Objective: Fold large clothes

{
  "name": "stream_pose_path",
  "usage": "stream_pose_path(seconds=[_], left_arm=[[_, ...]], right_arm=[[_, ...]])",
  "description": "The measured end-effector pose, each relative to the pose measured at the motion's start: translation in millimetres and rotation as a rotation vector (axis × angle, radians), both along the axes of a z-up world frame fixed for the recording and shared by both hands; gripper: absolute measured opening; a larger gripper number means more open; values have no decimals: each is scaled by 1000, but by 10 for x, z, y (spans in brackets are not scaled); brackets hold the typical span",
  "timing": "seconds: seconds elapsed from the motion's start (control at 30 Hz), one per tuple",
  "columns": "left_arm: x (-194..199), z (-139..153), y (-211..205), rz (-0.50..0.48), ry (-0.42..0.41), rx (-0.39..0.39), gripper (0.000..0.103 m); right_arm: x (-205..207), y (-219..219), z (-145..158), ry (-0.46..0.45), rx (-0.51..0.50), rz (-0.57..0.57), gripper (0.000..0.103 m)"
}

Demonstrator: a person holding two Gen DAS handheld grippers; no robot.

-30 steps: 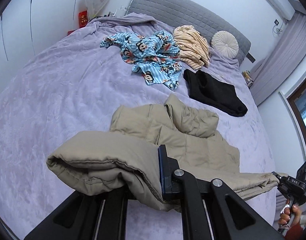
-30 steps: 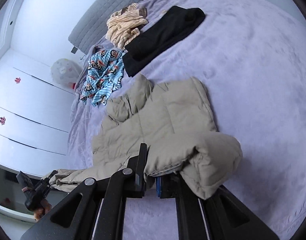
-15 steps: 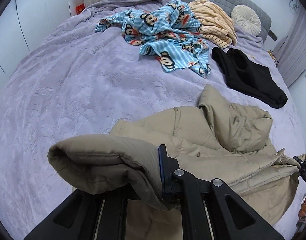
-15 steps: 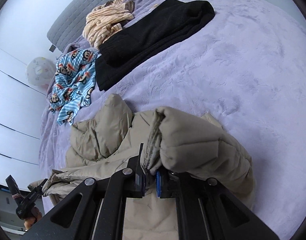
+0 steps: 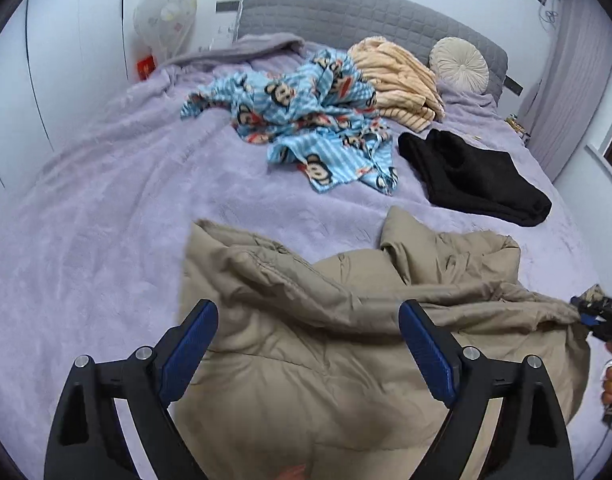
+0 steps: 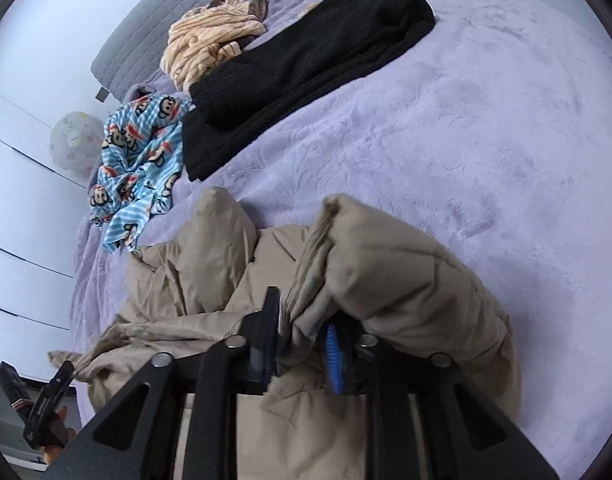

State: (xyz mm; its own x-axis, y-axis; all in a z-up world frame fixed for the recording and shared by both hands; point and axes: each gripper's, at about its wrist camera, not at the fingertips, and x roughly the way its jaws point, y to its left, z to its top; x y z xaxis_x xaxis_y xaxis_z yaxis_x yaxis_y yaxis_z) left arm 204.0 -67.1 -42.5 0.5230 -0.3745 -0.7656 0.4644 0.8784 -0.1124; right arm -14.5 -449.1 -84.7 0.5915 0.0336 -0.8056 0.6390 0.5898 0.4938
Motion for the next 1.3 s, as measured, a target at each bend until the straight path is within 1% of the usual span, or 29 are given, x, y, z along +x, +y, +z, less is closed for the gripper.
stream_pose_path(seconds=[0.03,0.07,0.1,0.13,0.17,0.2,0.23,0.27,0.3,0.37,0.43,0.5,0.57,0.67,0.73,0.77,0.8,0.83,0.87,0.9,0.97,1.0,1.03,1.07,1.13,1.17,1.2,1.3], left_arm=[[-28,52,-14,-18,-20,15,92],[-43,78,-30,-29,-28,21,92],[-37,69,-51,-39,-19,20,92],[-15,17,-95,-61,15,16,87],[18,-68,-159,-87,55,15,66],[47,-181,-240,-95,87,38,57],[67,-282,-323,-91,111,63,53],[81,-387,-387,-85,123,71,53],[105,-489,-459,-80,121,76,53],[199,-691,-600,-36,99,132,53],[334,-898,-671,8,98,143,53],[454,-1077,-709,32,98,150,53],[529,-1176,-760,36,105,153,53],[615,-1173,-815,18,106,184,53],[655,-1092,-772,15,58,213,53],[698,-1066,-721,29,32,224,53],[754,-1063,-646,58,23,236,53],[827,-1098,-554,91,37,244,53],[899,-1148,-476,113,63,233,53],[958,-1205,-411,127,88,218,53],[1005,-1293,-386,133,110,214,59],[1006,-1320,-414,126,108,226,59],[1006,-1339,-456,120,102,248,59],[1003,-1344,-494,118,93,271,59],[1000,-1303,-520,124,92,298,59],[995,-1253,-504,130,99,296,59],[976,-1194,-471,134,107,283,59],[846,-966,-329,132,100,244,59]], right_arm=[[-50,33,93,-21,-14,5,66],[-105,78,185,-43,-33,14,67],[-150,135,253,-61,-53,33,67],[-161,191,277,-61,-60,65,61],[-152,260,255,-49,-59,108,51],[-128,330,200,-28,-59,152,28],[-77,411,107,15,-75,206,23],[-21,467,9,59,-98,244,23],[28,492,-80,74,-109,262,22],[147,471,-257,109,-150,281,20],[265,370,-411,122,-181,270,11],[370,207,-589,119,-147,235,7],[450,108,-710,106,-129,215,2],[566,47,-790,117,-121,213,0],[599,4,-733,126,-133,209,0],[589,-41,-680,133,-156,199,0],[563,-97,-626,127,-179,180,1],[500,-186,-577,133,-208,140,1],[413,-304,-560,136,-217,87,1],[340,-405,-590,140,-203,39,1],[210,-621,-804,146,-89,-24,0],[181,-678,-919,139,-34,-34,0],[166,-696,-986,133,-11,-41,0],[178,-695,-1001,137,-19,-41,0],[232,-668,-967,168,-52,-29,1],[249,-648,-920,183,-71,-25,3],[256,-624,-867,190,-84,-16,6],[155,-535,-614,176,-125,1,7]])
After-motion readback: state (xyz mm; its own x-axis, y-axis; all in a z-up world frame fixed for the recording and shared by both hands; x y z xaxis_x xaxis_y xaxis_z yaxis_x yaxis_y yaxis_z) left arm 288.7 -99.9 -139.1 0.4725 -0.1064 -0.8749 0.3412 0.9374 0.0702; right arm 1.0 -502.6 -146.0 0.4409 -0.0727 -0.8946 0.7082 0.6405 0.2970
